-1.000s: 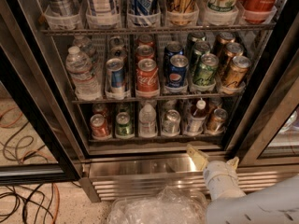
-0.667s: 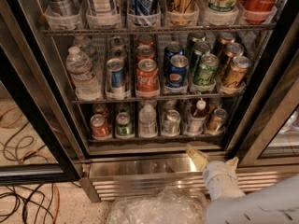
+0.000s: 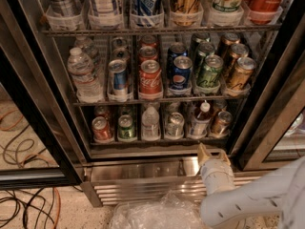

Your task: Pick orange can from bottom shelf of fridge

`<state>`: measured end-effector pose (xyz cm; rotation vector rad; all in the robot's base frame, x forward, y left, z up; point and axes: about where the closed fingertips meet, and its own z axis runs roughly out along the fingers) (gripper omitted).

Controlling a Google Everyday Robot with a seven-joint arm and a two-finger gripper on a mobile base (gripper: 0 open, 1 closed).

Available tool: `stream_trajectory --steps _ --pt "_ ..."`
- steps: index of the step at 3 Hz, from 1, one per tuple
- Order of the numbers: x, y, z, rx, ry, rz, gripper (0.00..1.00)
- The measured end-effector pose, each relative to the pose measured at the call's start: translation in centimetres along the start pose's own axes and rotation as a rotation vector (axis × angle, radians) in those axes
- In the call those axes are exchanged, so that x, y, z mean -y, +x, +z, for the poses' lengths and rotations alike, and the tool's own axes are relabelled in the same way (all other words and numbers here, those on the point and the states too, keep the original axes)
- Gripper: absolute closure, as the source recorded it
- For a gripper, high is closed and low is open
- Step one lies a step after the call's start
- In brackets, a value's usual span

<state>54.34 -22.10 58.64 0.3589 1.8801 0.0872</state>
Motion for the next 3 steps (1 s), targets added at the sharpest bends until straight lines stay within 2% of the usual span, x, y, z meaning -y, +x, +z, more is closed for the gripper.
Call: stream_trajectory --steps 1,2,3 --pt "-0.2 0.4 1.1 0.01 0.011 0.018 0.53" --pt "0.0 0.3 1.8 0.04 0.039 0.025 0.52" --pt "0.6 -0.2 2.5 0.066 0.06 0.041 0.46"
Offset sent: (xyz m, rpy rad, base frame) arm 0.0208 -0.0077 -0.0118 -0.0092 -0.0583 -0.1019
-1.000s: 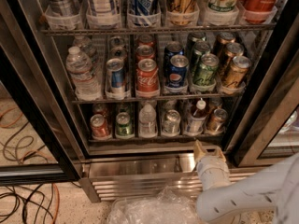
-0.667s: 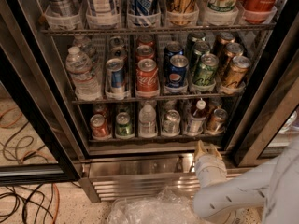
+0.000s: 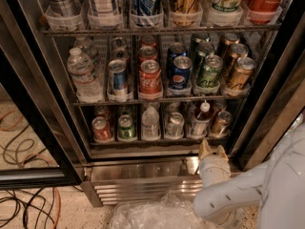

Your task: Pick orange can from bottom shelf of fridge

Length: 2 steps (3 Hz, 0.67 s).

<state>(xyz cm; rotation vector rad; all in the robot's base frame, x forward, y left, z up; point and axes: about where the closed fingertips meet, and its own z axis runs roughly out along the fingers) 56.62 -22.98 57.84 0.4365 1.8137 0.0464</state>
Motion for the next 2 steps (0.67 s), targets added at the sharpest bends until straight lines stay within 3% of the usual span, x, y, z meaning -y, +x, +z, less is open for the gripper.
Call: stream_trajectory --steps 2 --pt "0.66 -0.86 0.89 0.038 0.022 0.024 0.43"
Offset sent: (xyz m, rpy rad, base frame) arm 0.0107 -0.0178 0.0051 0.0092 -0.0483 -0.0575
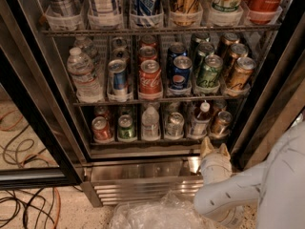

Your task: Pick orange can from bottom shelf of fridge

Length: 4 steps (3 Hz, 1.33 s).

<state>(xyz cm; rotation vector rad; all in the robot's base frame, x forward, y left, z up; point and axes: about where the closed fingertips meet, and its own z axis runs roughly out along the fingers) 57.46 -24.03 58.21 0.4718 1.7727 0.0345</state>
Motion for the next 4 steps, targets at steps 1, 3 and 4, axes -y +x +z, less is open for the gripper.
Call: stream_trajectory --steps 1,3,4 --pt "0.1 -0.44 0.39 0.027 -0.004 -0.001 0.45" --pt "0.21 -0.94 0.53 0.08 -0.024 -0.014 0.44" --pt "0.25 -1.01 0.74 0.096 -0.028 -0.013 0.44"
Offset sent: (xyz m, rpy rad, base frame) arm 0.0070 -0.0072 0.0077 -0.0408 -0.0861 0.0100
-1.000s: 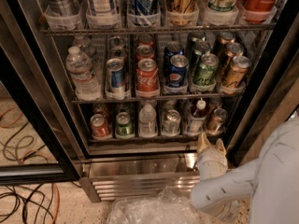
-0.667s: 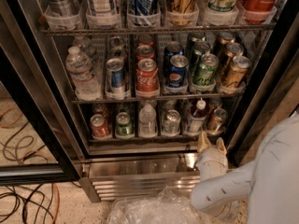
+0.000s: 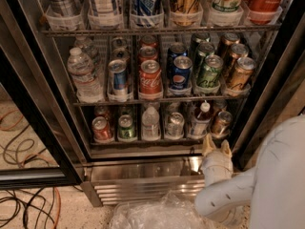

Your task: Pick orange can from bottom shelf of fridge

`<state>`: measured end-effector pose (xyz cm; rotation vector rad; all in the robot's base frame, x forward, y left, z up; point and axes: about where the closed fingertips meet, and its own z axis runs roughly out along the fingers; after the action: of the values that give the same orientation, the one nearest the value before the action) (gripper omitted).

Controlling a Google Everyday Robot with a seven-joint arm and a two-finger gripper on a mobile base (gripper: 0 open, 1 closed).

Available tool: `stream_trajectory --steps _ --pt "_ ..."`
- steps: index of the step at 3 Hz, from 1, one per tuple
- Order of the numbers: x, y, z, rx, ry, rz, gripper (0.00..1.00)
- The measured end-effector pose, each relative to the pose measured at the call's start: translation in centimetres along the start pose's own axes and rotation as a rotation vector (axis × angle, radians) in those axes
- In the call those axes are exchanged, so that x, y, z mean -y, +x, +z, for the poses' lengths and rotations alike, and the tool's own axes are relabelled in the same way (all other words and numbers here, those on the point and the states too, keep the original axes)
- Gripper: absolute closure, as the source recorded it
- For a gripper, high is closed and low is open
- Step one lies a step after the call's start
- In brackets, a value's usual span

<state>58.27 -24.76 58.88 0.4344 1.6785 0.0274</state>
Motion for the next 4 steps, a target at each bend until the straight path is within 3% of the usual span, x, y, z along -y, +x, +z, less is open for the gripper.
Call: stream_trajectory --steps 4 --pt "1.2 -0.9 5.1 0.039 0.036 0.048 0.45"
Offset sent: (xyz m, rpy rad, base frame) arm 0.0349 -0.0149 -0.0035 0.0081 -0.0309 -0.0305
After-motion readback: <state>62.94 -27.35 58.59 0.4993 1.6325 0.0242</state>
